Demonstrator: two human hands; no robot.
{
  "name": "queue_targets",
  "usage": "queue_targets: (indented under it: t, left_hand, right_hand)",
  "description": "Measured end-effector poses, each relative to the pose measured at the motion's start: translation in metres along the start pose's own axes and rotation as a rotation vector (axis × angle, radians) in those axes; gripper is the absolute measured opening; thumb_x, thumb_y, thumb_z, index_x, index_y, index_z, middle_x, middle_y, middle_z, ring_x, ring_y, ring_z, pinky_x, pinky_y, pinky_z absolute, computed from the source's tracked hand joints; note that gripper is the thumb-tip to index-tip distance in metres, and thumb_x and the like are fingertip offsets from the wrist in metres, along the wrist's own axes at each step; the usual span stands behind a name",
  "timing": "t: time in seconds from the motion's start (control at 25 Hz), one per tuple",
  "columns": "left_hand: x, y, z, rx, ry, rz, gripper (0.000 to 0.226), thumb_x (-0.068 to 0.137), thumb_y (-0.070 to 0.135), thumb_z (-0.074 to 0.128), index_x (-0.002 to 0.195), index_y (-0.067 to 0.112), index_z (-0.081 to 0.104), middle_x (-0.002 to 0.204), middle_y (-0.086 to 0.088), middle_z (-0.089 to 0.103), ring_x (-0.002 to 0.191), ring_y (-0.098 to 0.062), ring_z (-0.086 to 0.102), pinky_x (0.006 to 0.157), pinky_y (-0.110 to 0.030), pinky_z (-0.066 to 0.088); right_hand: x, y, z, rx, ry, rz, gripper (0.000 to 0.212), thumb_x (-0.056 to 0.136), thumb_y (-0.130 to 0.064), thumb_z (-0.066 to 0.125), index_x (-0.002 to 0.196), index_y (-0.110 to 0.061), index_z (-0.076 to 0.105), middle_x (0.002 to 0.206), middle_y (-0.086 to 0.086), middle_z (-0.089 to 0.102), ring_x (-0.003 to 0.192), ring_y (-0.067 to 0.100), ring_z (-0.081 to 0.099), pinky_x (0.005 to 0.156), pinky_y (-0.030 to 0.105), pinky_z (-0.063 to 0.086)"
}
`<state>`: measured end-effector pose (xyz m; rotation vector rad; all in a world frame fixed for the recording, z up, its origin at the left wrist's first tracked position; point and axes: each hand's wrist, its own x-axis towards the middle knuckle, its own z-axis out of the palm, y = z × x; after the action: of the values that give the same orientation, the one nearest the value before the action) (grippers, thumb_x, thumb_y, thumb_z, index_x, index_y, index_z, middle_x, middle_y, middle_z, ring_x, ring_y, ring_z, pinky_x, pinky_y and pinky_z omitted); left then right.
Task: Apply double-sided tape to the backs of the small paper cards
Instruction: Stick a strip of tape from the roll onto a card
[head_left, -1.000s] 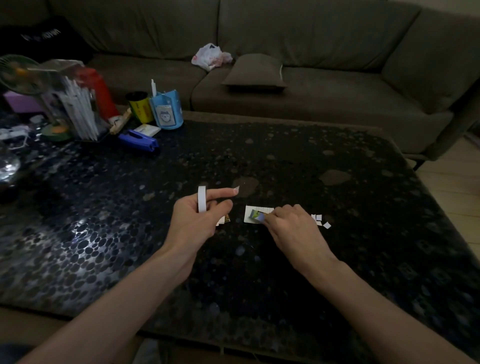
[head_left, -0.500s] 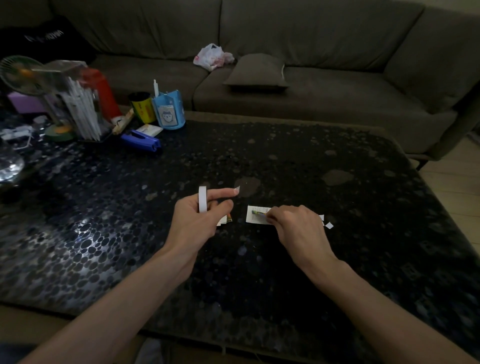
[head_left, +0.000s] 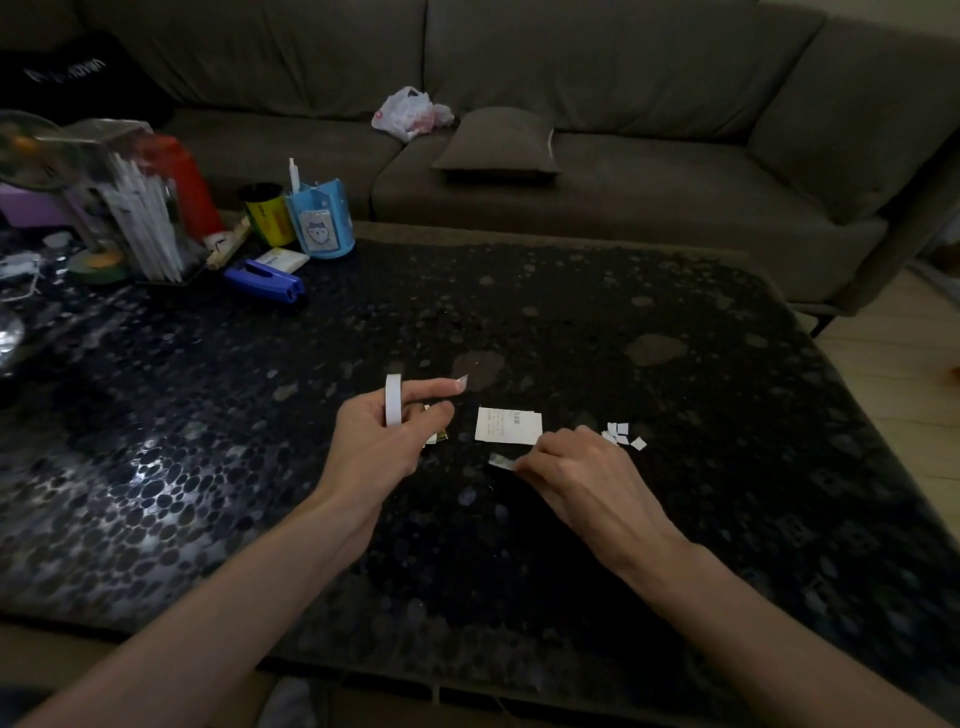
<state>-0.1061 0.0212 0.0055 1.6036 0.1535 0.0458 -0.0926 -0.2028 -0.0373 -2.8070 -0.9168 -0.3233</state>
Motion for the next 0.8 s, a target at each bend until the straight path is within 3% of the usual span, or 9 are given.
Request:
queue_targets:
  t: [0.16,0.32,0.48,0.56,0.68,0.8]
  left_hand:
    - [0.0,-0.004,0.006,0.005,-0.019,-0.009,0.021,0.096,0.018,0.071,0.1,0.035,0.082,0.054,0.012,0.041,0.049,-0.003,0.033,0.046,-0.014,0.033]
    - [0.0,-0.006,0.012,0.01,-0.04,-0.008,0.021,0.097,0.018,0.07,0.101,0.035,0.082,0.051,0.015,0.043,0.047,-0.003,0.034,0.046,-0.015,0.033]
    - [0.001,-0.007,0.017,0.01,-0.029,0.003,0.021,0.096,0.016,0.071,0.099,0.034,0.083,0.052,0.013,0.041,0.047,-0.003,0.032,0.044,-0.014,0.031]
    - [0.001,-0.008,0.018,0.013,-0.027,0.003,0.022,0.096,0.016,0.071,0.099,0.033,0.083,0.053,0.013,0.04,0.047,-0.003,0.031,0.044,-0.014,0.03]
    - [0.002,-0.009,0.019,0.011,-0.027,0.0,0.021,0.096,0.016,0.071,0.099,0.033,0.083,0.052,0.013,0.039,0.047,-0.003,0.031,0.044,-0.014,0.03]
    - [0.002,-0.008,0.017,-0.004,-0.029,0.002,0.021,0.096,0.014,0.071,0.099,0.032,0.083,0.052,0.011,0.039,0.047,-0.003,0.03,0.043,-0.015,0.029]
  right_hand:
    - [-0.006,0.002,-0.003,0.027,-0.015,0.0,0.023,0.103,-0.038,0.053,0.109,-0.024,0.071,0.093,-0.005,0.071,0.081,0.012,0.066,0.079,0.027,0.047]
    - [-0.008,-0.001,-0.008,0.011,-0.003,0.008,0.014,0.101,-0.034,0.065,0.094,-0.021,0.065,0.077,-0.006,0.064,0.064,0.01,0.056,0.069,0.026,0.044]
    - [-0.01,-0.002,-0.01,0.037,-0.026,0.015,0.014,0.099,-0.036,0.067,0.095,-0.023,0.064,0.084,-0.005,0.065,0.071,0.012,0.059,0.072,0.025,0.037]
    - [-0.011,-0.001,-0.01,0.058,-0.031,0.02,0.015,0.102,-0.037,0.061,0.1,-0.023,0.066,0.091,-0.005,0.068,0.08,0.014,0.063,0.075,0.026,0.04]
    - [-0.01,0.003,-0.011,0.094,-0.09,0.038,0.024,0.107,-0.038,0.05,0.115,-0.024,0.069,0.107,-0.005,0.069,0.098,0.014,0.064,0.091,0.029,0.046]
    - [-0.011,0.002,-0.012,0.088,-0.076,0.067,0.026,0.107,-0.04,0.048,0.112,-0.025,0.068,0.105,-0.007,0.07,0.097,0.015,0.066,0.084,0.027,0.042]
